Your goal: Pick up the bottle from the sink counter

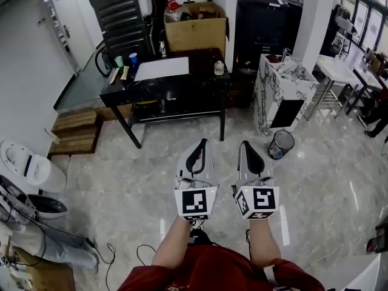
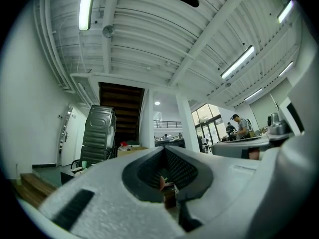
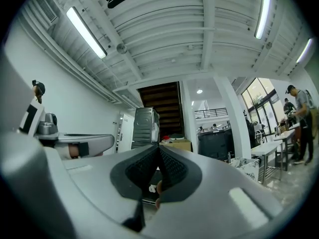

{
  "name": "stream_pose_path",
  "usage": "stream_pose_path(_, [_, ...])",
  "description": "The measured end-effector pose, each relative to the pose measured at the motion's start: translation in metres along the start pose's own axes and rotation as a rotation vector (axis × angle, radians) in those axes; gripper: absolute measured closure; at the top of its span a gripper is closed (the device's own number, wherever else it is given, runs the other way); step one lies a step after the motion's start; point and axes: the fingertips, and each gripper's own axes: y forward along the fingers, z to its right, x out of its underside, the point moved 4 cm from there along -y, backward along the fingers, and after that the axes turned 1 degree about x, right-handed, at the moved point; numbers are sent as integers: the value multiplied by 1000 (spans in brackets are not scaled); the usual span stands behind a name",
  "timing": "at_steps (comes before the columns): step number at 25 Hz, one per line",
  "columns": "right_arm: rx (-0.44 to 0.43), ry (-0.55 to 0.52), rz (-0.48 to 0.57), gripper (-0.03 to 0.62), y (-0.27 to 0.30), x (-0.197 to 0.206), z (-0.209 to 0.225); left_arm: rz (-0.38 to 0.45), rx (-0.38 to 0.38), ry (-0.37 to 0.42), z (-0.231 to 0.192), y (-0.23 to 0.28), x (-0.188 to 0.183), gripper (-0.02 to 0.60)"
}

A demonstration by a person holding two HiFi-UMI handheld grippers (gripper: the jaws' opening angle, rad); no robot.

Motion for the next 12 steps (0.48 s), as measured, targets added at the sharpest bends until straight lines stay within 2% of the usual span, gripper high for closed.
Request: stream_pose_path(12, [48,-26,-5,594,102,8,-9,13,46,-19,-72,80,18,580])
